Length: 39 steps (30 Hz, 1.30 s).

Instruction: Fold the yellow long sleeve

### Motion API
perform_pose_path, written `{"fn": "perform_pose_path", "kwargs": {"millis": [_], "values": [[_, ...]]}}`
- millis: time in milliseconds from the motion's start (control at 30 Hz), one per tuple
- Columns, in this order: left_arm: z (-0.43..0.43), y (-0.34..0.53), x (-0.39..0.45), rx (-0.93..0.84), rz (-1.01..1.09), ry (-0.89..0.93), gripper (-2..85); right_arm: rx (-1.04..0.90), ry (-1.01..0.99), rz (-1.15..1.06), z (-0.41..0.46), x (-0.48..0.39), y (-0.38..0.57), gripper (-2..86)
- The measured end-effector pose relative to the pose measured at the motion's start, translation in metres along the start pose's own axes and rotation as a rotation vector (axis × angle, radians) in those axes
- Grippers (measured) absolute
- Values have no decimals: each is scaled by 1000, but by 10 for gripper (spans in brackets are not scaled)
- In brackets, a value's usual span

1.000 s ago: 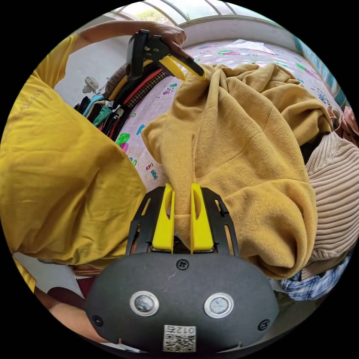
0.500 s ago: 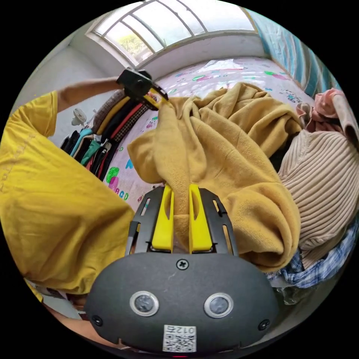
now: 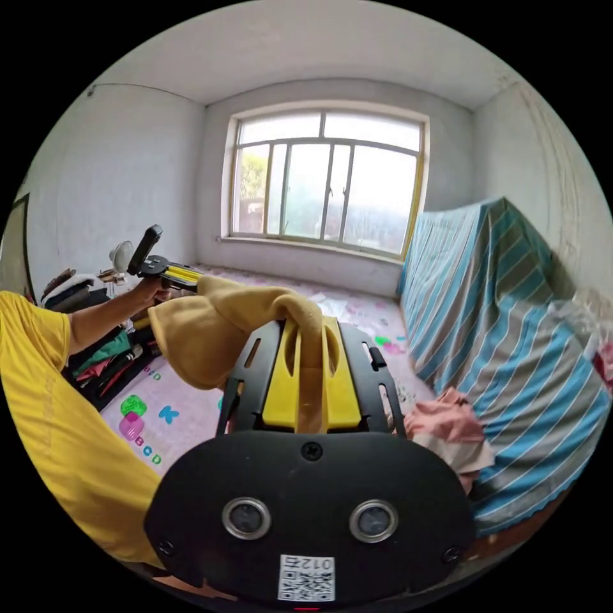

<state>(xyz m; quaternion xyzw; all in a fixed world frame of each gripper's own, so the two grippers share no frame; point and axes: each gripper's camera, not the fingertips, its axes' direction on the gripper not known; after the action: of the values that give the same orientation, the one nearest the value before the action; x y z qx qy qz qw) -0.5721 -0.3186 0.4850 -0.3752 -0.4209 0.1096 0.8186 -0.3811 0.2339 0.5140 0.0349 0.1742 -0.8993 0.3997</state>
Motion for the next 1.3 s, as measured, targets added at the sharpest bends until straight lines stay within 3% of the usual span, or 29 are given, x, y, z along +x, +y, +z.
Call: {"fn": "perform_pose_path", "kwargs": {"millis": [333, 733, 1067, 1167, 1300], "values": [[-296, -101, 37, 201, 165, -394, 23, 311, 217, -145, -196, -83, -137, 13], [-484, -123, 103, 266, 220, -708, 36, 518, 294, -206, -347, -174, -173, 9], [-542, -110, 75, 269, 173, -839, 38, 630, 347, -331, -380, -237, -210, 8], [-525, -109, 39, 228, 146, -839, 36, 601, 317, -355, -350, -238, -226, 8], [-449, -120, -53, 85, 76, -789, 32, 466, 223, -349, -244, -213, -259, 12]]}}
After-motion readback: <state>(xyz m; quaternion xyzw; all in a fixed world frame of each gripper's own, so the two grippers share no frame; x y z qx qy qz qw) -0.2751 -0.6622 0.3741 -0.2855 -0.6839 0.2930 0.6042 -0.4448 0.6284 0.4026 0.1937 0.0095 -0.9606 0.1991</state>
